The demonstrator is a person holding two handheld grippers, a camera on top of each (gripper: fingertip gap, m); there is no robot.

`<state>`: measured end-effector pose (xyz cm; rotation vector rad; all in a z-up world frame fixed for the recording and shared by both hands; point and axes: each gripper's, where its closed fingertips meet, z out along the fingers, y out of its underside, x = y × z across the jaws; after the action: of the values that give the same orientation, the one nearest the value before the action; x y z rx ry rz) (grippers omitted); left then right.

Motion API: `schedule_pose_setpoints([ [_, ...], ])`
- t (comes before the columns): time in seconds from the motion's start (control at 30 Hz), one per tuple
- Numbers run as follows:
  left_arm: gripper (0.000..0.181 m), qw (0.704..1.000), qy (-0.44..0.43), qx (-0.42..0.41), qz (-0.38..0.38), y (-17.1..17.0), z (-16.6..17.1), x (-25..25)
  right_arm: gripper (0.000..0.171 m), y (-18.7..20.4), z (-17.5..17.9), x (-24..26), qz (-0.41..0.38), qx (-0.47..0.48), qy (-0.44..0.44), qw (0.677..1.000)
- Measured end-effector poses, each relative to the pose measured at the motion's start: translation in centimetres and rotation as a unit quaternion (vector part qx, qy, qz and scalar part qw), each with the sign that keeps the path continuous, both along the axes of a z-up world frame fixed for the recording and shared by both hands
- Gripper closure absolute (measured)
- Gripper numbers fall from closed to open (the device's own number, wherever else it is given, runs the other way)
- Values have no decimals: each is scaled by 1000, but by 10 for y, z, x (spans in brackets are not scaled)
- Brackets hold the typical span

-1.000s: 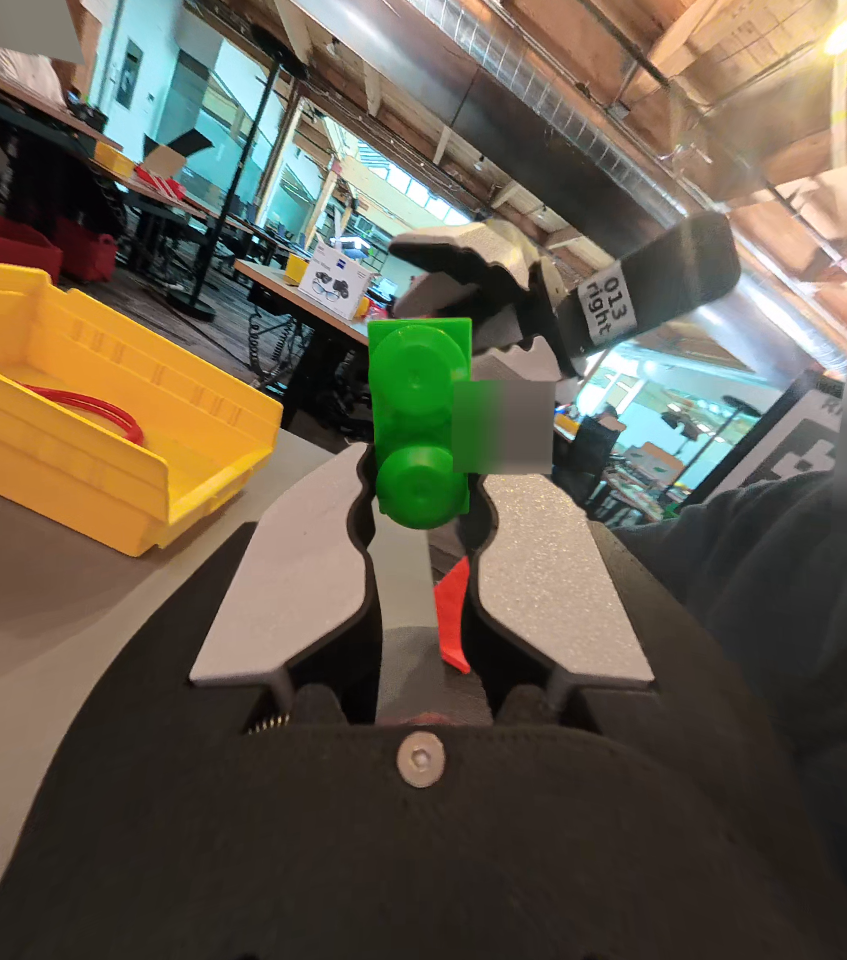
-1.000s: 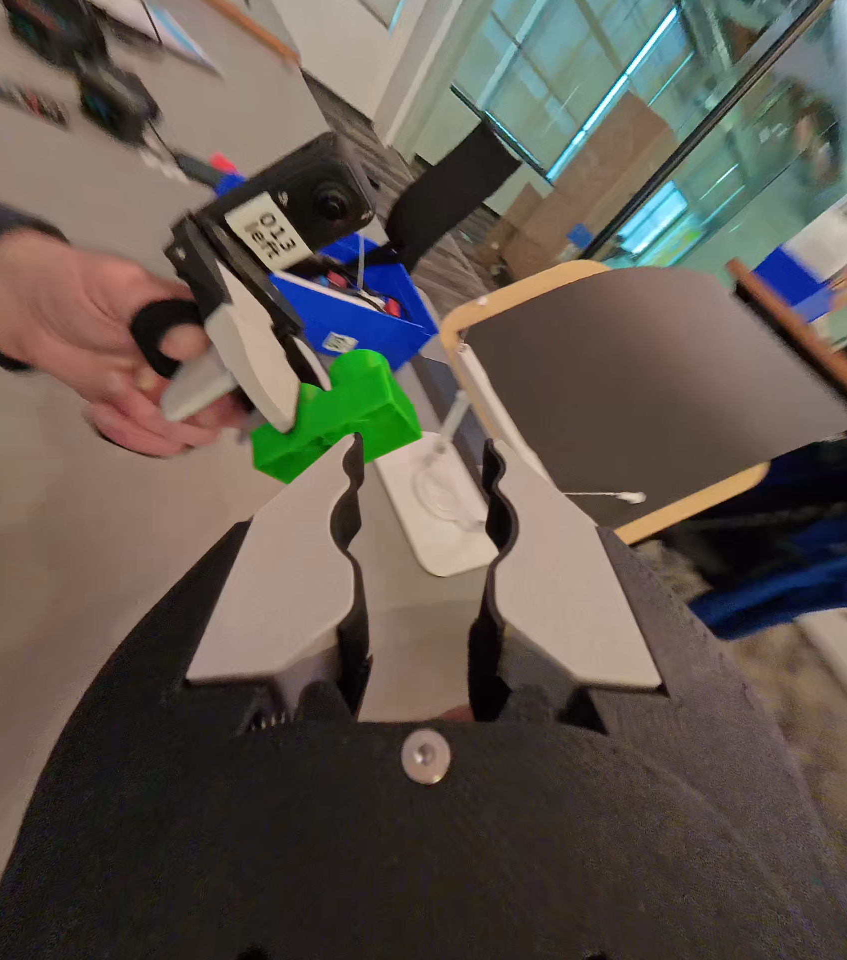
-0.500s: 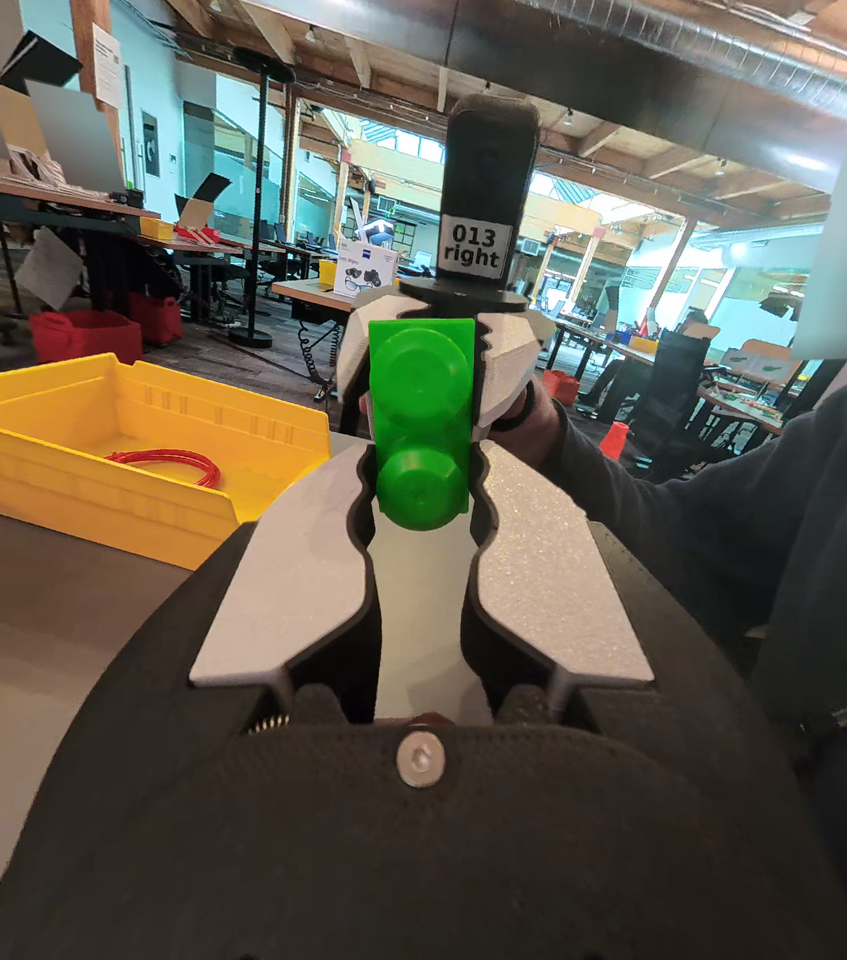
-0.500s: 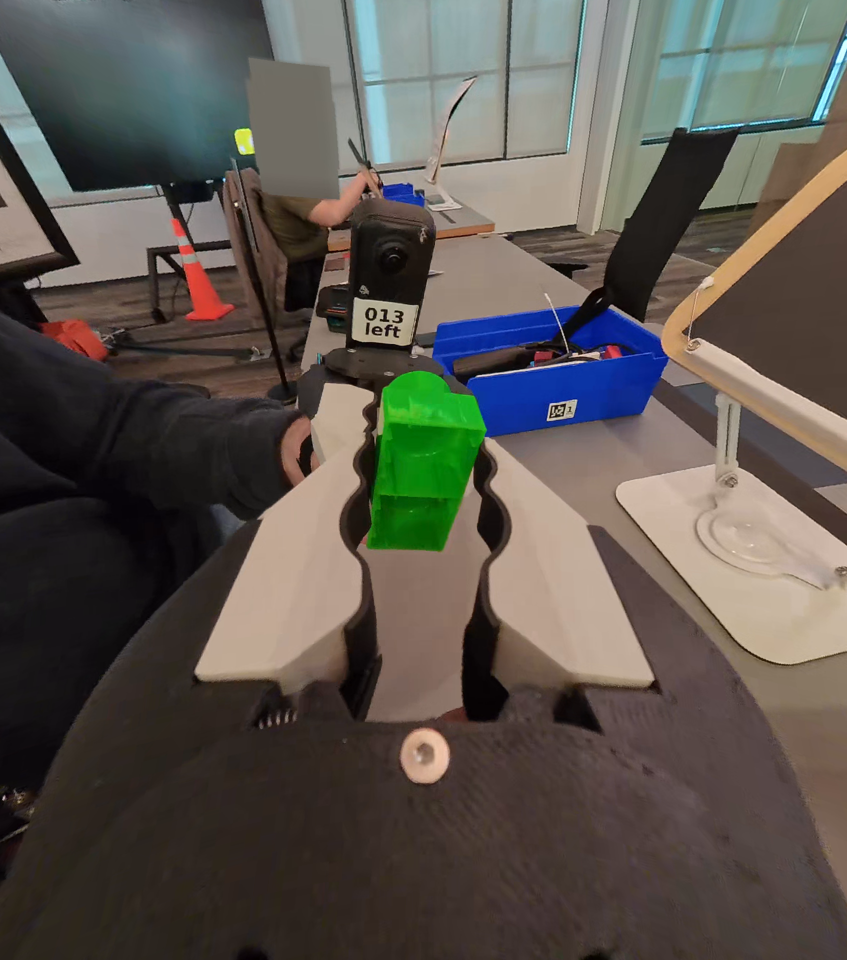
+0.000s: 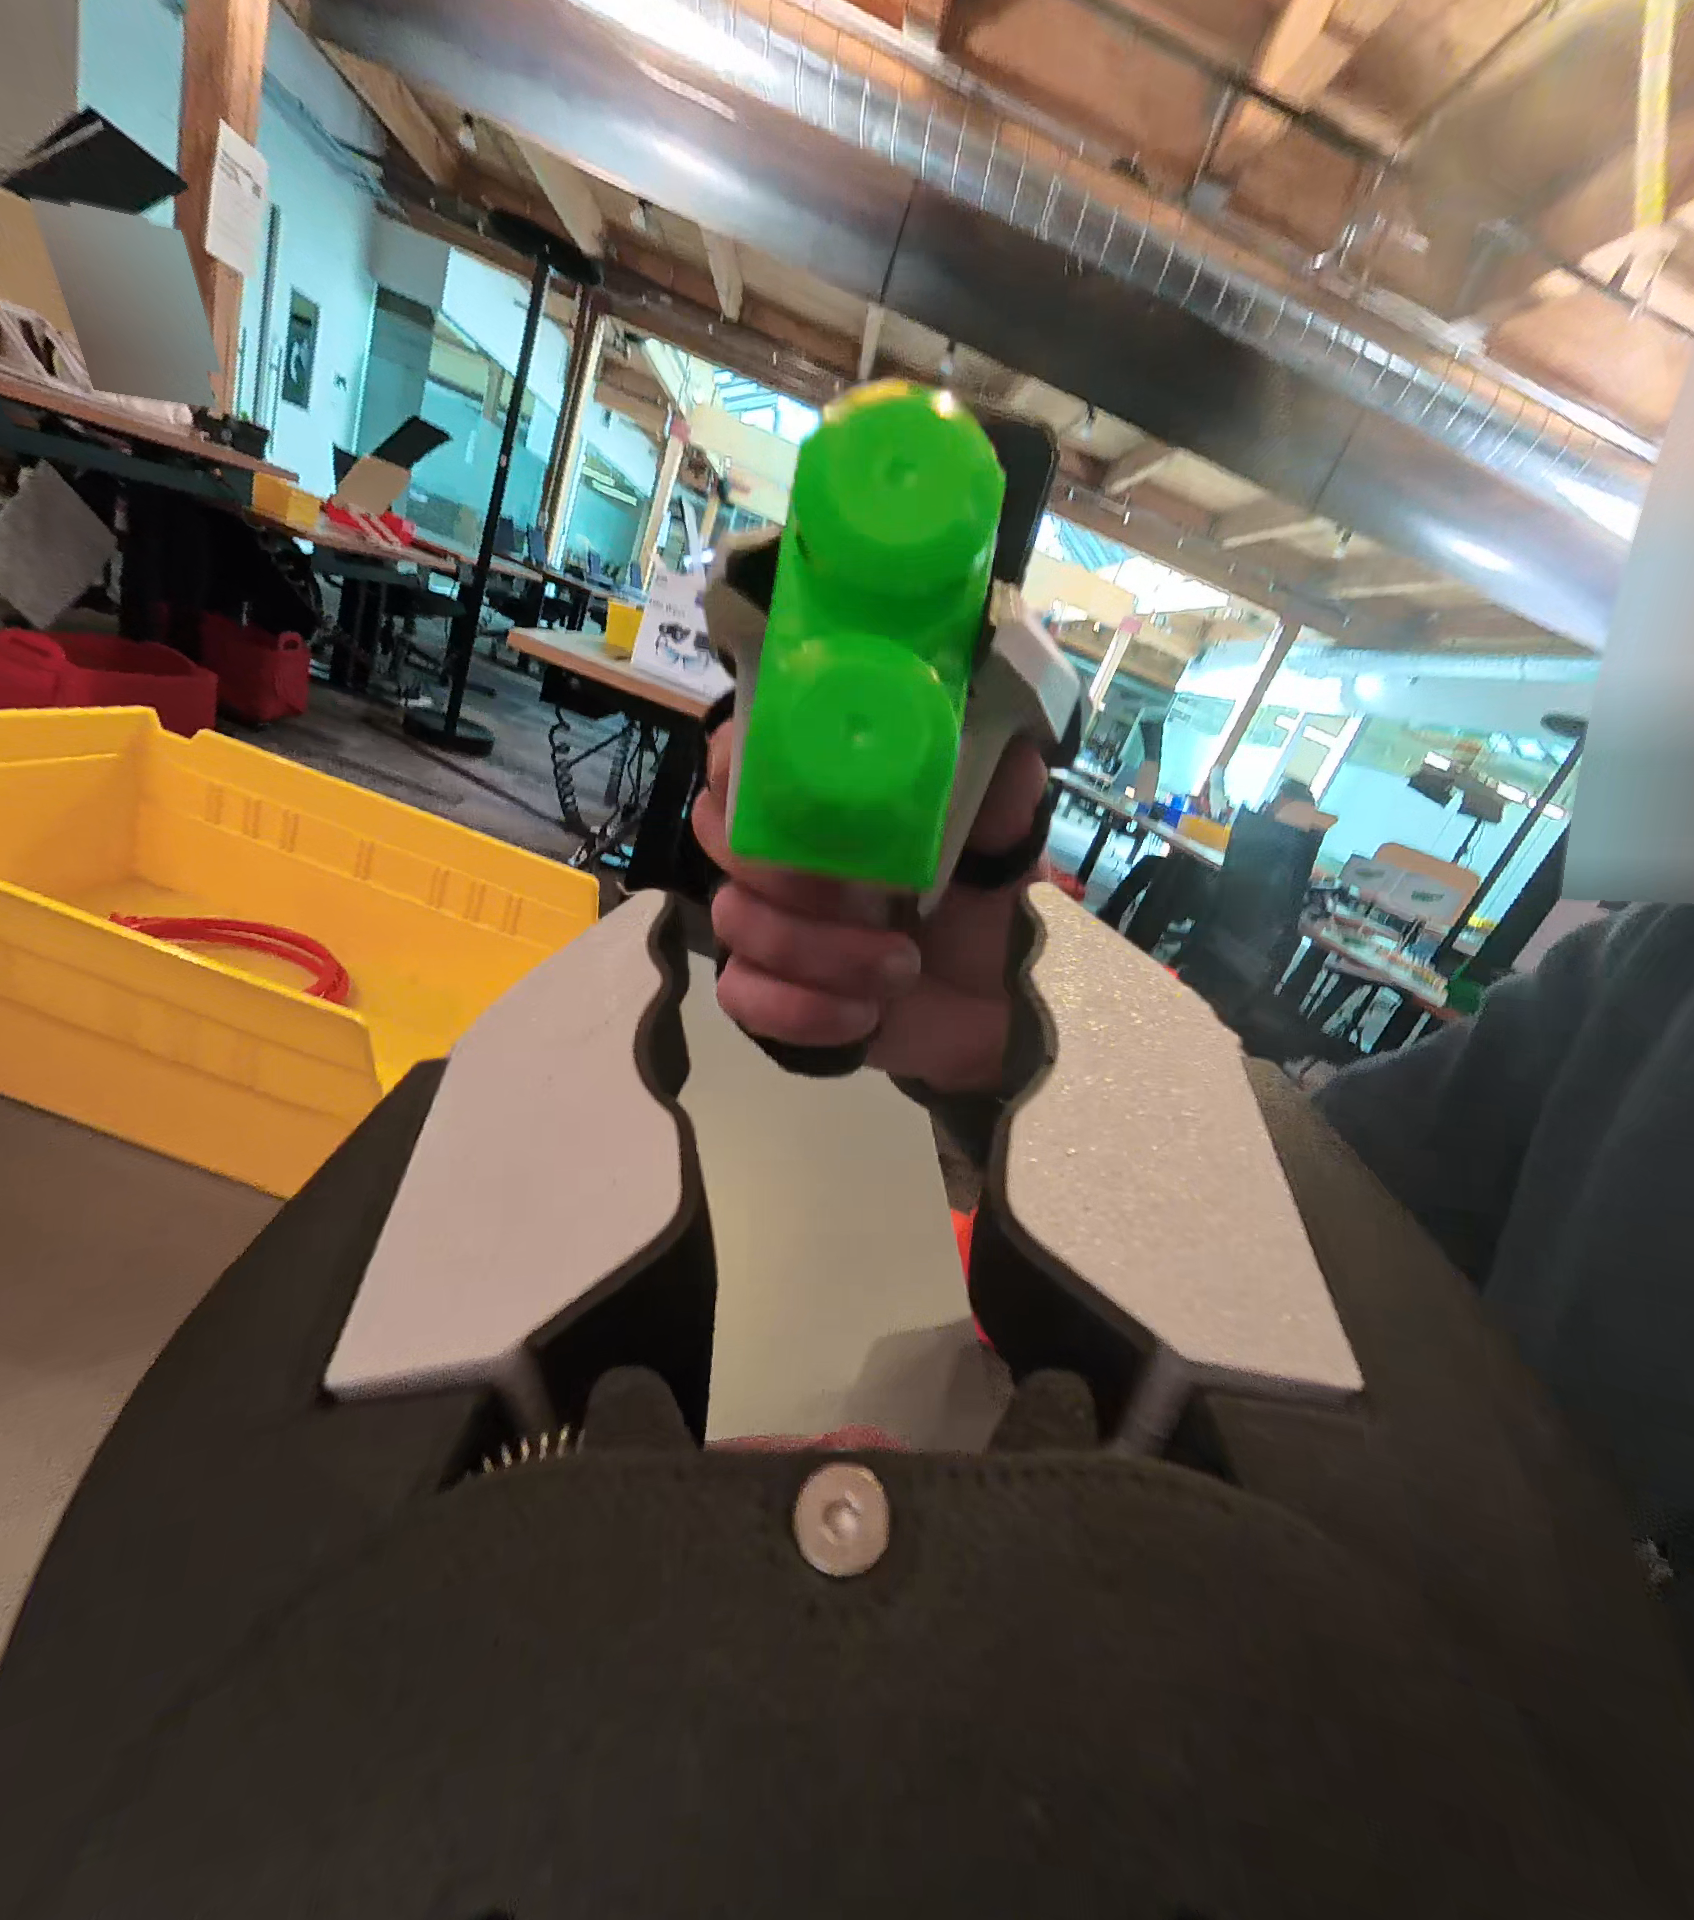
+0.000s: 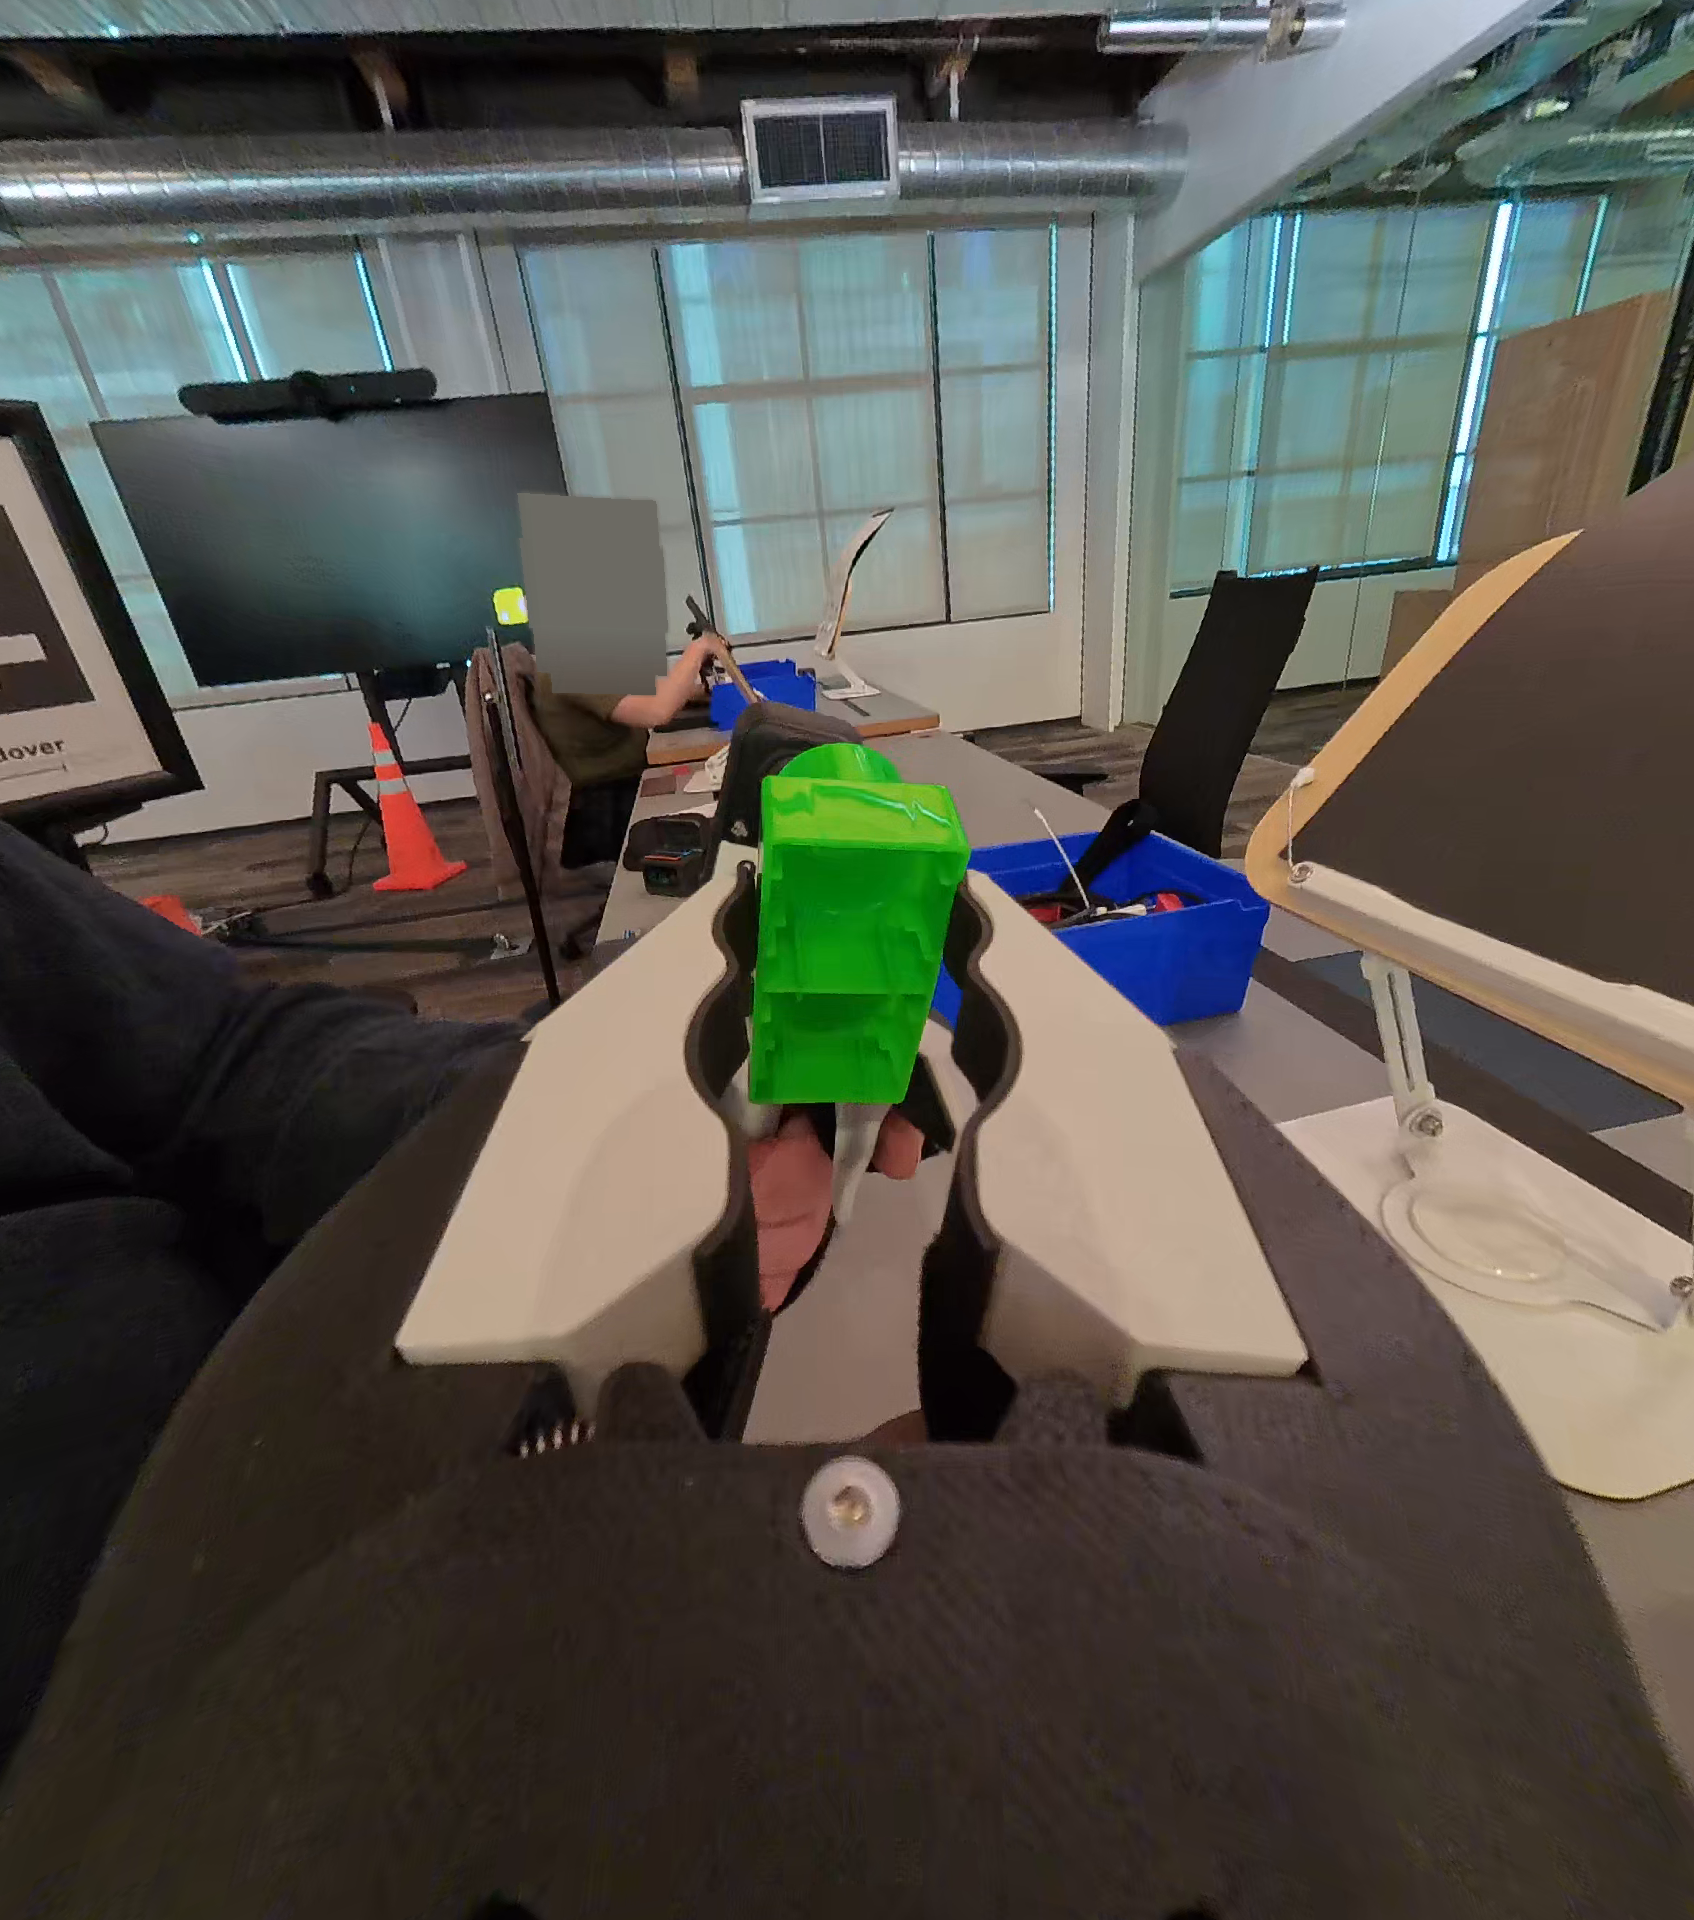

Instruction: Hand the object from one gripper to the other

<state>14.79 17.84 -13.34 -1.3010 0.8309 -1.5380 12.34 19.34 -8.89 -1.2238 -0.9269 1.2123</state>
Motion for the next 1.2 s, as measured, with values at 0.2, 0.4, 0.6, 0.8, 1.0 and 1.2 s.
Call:
schedule_pose_setpoints([
  [0.2,145,1000,-26,-6,-5,0,5,1,137,-4,-2,0,0,6,-8,1000],
  [0.4,146,998,-1,49,-29,-1,10,-5,138,-13,1,3,8,18,-5,1000],
  [0.6,146,993,57,102,-32,0,13,-7,137,-14,2,9,-15,34,-25,999],
  [0.8,146,984,128,122,-24,7,11,-18,125,-9,-7,17,-47,53,-97,993],
  [1.0,146,949,277,146,-33,13,-13,-24,118,-4,-16,21,-74,95,-210,970],
  [1.2,146,915,368,159,-44,11,-26,-22,143,-6,-35,11,-36,82,-268,959],
])
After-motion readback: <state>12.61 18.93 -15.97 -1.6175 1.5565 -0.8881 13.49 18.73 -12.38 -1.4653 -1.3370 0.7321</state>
